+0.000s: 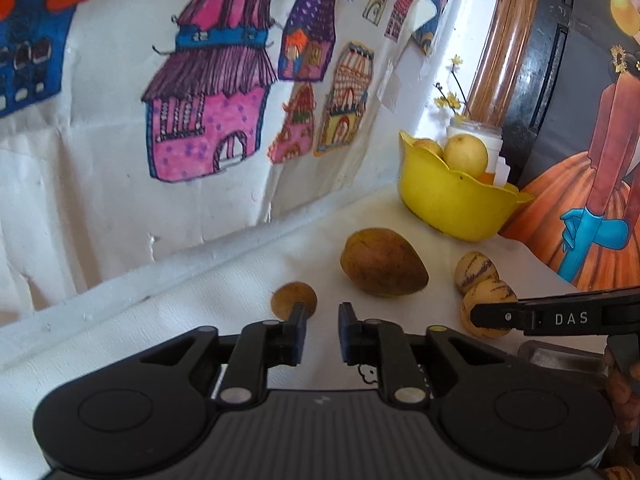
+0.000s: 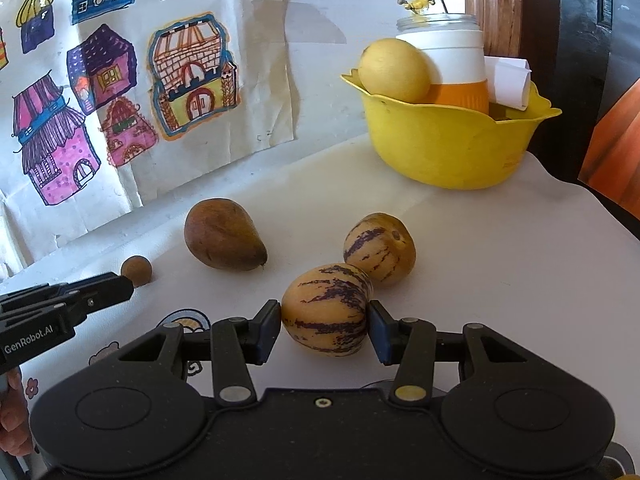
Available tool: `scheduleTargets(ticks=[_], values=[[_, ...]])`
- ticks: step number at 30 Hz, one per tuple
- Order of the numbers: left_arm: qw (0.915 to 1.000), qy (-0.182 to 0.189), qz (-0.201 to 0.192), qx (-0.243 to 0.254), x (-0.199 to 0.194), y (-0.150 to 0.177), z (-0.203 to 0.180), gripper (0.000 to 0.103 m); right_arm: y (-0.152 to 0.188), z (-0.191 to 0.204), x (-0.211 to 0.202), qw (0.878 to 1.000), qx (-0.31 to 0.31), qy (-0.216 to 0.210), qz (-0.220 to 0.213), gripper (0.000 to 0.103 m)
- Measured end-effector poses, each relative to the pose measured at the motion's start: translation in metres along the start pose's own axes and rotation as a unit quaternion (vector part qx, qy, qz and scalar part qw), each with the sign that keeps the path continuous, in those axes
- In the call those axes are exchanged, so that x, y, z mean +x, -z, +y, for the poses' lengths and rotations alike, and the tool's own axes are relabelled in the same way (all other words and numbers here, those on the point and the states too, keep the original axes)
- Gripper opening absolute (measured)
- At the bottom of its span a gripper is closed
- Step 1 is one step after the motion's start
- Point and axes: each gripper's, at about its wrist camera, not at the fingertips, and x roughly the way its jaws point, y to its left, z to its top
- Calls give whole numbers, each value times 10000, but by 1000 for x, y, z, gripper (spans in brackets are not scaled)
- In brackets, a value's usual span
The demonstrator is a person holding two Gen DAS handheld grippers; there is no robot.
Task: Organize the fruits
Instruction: 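Grasp a striped melon with the right gripper while the left grasps the small brown fruit, then lift and carry the striped melon in right and small fruit in left to the tray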
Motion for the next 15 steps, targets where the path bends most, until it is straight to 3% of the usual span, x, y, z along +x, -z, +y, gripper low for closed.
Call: scheduleTargets(ticks=[3,5,6,11,15], values=[[9999,-94,-127,-54,-2,-1,1,28,0,0,1,10000,-6,-11,-1,49],[9997,-166,-137,-64,-1,-3,2,43,-1,2,2,10000,-20,-23,2,49],[9997,-200,-109,-65,1,-3,2,45,-1,3,2,10000,-22,-31,2,49],[9993,-291,239,1,17,-6,-1,46,-3,9,5,9999,-69,-107,4,49],[9993,-297,230,32,23,-8,-3,45,-3,13,6,9998,-129,-152,1,49]])
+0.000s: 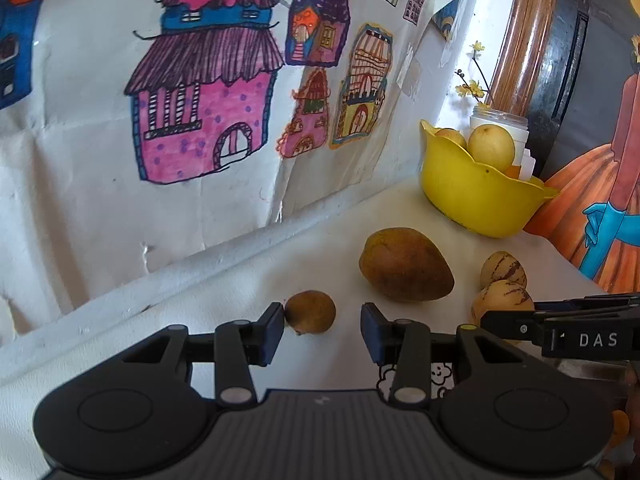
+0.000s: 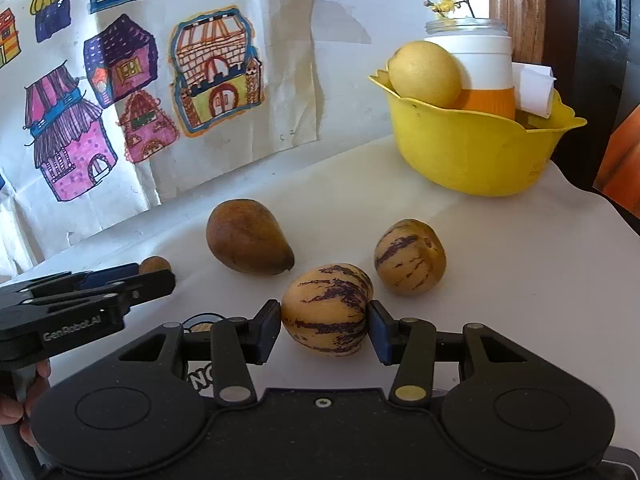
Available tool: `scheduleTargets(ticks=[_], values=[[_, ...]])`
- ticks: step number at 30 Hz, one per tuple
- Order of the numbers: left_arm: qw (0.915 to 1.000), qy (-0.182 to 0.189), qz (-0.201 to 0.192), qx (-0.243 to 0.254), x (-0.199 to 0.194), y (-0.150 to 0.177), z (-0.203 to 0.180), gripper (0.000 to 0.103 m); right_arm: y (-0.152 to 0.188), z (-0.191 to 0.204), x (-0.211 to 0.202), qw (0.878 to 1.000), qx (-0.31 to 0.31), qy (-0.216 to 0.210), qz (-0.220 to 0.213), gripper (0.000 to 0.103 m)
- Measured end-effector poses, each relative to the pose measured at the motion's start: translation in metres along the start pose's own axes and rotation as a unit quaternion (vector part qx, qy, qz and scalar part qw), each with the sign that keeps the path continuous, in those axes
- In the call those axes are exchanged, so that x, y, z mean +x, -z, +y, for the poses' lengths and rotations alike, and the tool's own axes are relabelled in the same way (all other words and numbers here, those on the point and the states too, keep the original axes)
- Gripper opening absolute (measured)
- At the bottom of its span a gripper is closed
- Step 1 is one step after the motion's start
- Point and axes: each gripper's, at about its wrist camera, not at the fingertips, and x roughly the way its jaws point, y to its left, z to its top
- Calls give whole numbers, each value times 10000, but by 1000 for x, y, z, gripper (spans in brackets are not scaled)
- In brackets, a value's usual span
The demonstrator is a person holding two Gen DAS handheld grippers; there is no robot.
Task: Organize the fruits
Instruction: 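Lift and carry the striped melon in right and small fruit in left to the tray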
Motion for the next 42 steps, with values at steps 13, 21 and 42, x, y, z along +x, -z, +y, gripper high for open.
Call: scheduleTargets(ticks=[13,21,42], values=[[9996,113,172,193,-7,7,-11,30,7,4,-9,9993,71,-346,85,49],[9993,316,130,172,-45,15,-25,30,26,3,-35,9969,318,-723,-8,48],[9992,362,137,60,-116,51,-40,30,67,-4,-106,9913,593,-1146,-246,47]])
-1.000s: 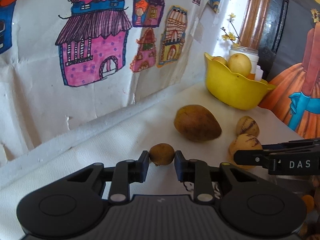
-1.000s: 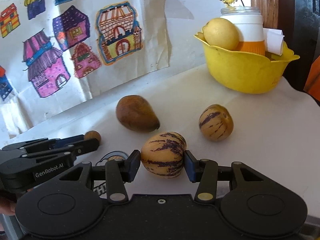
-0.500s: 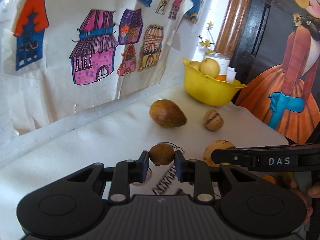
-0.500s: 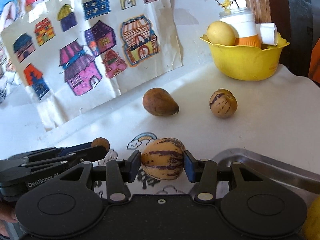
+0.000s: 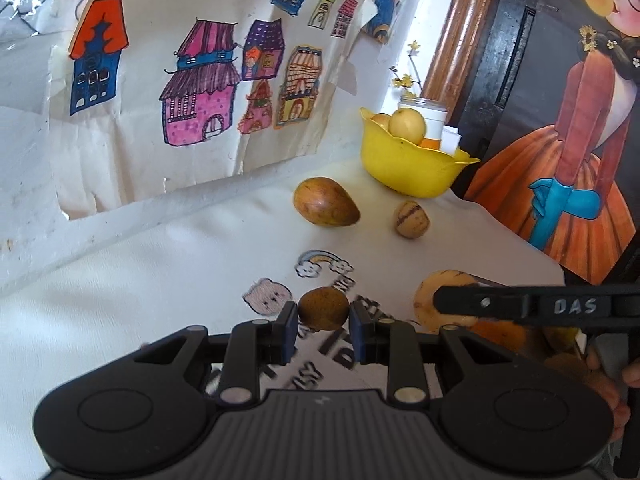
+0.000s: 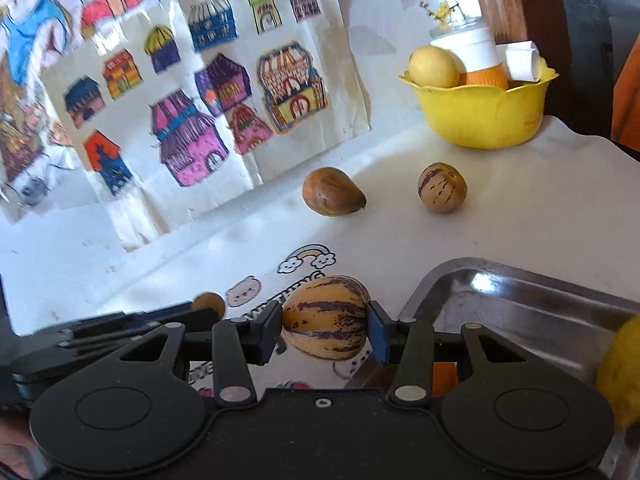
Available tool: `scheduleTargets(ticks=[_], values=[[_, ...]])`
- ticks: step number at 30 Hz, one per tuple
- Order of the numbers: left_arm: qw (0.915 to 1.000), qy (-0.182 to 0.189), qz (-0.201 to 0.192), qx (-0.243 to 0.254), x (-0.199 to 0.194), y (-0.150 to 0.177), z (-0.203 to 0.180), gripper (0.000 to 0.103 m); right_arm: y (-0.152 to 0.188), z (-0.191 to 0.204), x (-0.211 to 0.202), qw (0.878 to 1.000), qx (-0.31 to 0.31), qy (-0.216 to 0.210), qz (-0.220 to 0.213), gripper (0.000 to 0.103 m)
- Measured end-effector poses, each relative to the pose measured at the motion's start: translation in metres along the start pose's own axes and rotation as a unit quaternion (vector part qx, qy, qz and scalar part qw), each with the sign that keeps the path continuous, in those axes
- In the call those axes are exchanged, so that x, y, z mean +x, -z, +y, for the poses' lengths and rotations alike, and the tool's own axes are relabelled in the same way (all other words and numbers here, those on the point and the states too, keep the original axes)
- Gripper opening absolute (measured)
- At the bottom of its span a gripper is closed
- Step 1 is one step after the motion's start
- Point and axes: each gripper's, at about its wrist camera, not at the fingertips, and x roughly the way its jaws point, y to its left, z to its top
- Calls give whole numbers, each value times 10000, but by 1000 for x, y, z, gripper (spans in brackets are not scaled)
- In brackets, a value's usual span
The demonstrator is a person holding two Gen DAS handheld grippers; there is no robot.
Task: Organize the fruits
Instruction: 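Lift and carry the striped melon in right and small fruit in left to the tray, then lower both fruits onto the tray and open both grippers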
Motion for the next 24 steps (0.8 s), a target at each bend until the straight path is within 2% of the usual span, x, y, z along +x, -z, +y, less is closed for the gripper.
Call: scheduleTargets(ticks=[7,14,21,24], values=[[9995,313,23,102,-28,20,-27,30,19,-4,-65,9997,119,-111,-188,47],[9965,760,133,314,-53,47,-65,30,54,-14,-120,9997,210,40,-138,47],[9932,991,337,517,-61,73,-92,30,93,-33,-142,9984,516,202,78,47],[9927,978,396,586,-58,82,-99,30,104,-41,-142,9976,620,288,123,47]])
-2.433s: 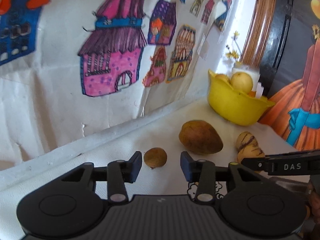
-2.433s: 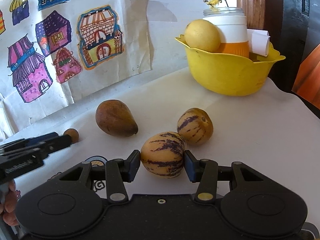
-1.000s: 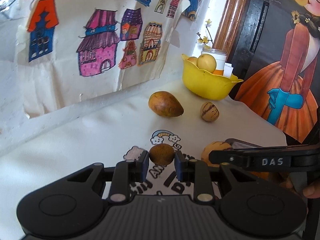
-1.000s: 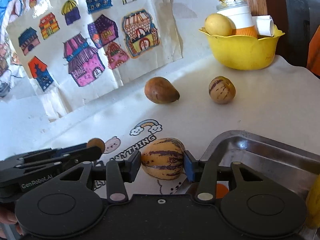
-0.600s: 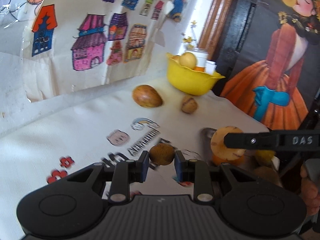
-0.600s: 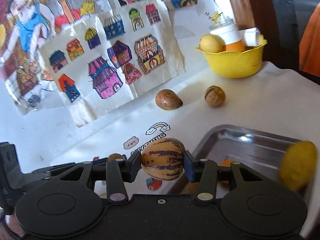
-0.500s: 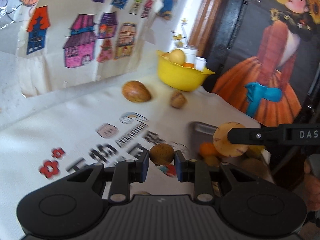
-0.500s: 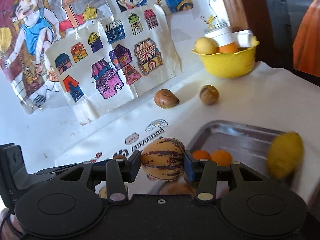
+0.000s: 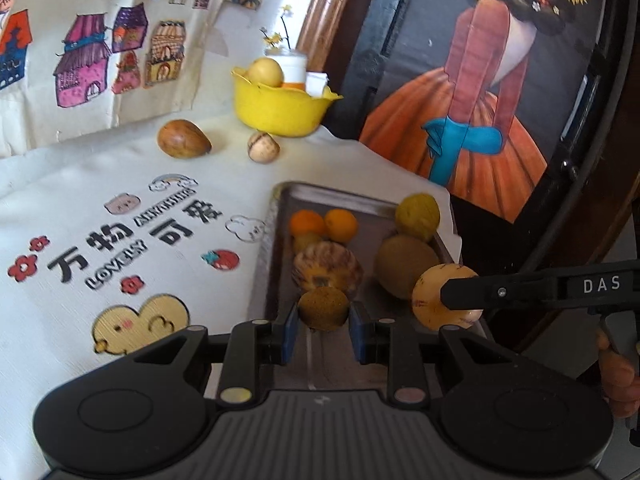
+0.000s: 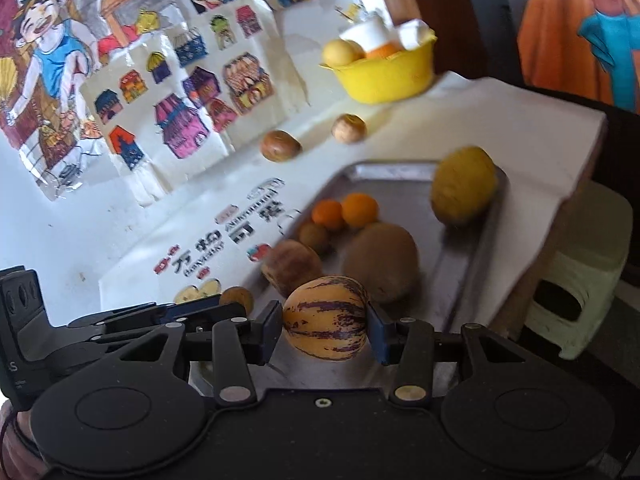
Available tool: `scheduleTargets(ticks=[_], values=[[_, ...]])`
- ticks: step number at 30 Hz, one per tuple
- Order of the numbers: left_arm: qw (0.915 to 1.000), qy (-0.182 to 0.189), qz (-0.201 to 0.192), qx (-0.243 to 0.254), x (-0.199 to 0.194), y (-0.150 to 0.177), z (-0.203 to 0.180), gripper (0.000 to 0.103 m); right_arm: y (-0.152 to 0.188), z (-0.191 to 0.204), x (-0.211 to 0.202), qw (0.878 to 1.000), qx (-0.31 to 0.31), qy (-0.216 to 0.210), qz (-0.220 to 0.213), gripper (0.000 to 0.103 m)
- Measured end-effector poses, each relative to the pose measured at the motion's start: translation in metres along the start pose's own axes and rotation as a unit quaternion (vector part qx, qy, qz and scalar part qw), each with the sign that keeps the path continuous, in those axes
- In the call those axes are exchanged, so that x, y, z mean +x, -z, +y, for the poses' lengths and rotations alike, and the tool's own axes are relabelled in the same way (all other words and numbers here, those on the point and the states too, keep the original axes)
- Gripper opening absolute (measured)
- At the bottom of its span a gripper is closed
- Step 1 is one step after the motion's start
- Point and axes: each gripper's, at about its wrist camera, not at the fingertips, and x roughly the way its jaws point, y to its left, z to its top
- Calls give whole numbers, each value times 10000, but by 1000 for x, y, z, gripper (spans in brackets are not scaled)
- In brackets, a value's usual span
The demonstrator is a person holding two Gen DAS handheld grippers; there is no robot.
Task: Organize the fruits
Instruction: 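Lower both fruits onto the tray and open both grippers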
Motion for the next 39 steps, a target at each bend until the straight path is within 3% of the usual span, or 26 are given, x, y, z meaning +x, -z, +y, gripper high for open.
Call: scheduleTargets(ticks=[10,24,34,39], values=[[9995,-242,53,183,11,10,-6,30,16,-10,6,9992,-230,282,-172,47],[9996,-99,43,-253,12,16,9,31,29,3,4,9940,-969,406,-298,48],[9990,-104,-108,-427,-3,15,13,41,35,7,0,9917,-1125,556,-264,53],[9982,-250,-243,-491,-13,15,15,52,39,8,-4,9911,-1145,614,-279,55]])
